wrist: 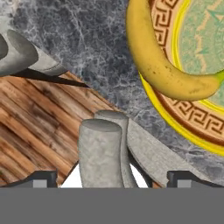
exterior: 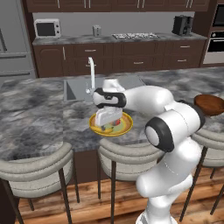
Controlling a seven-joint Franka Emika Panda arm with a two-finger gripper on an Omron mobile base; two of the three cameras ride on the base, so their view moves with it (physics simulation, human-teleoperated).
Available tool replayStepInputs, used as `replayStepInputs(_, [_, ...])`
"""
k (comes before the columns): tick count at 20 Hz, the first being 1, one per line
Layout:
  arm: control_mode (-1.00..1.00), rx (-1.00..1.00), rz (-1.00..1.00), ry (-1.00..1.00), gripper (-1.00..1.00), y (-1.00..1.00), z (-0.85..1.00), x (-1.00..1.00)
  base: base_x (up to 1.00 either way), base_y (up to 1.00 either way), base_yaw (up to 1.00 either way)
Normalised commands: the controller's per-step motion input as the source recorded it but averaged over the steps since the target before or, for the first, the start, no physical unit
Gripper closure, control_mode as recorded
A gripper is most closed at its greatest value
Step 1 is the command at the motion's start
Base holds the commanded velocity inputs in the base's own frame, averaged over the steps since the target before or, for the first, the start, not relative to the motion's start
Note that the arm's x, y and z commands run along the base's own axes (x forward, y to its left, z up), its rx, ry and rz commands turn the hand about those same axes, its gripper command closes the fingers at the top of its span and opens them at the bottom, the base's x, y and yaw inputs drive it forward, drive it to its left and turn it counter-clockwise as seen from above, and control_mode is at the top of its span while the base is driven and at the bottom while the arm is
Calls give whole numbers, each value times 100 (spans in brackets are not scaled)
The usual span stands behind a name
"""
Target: Take the fruits from the plate on the dining counter and place two fruits in each bowl.
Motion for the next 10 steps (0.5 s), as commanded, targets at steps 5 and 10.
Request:
replayStepInputs(5, [-100, 0, 9, 10, -100, 0, -35, 8, 0, 0, 0])
replayStepInputs(10, [-100, 0, 9, 4, -100, 0, -24, 31, 0, 0, 0])
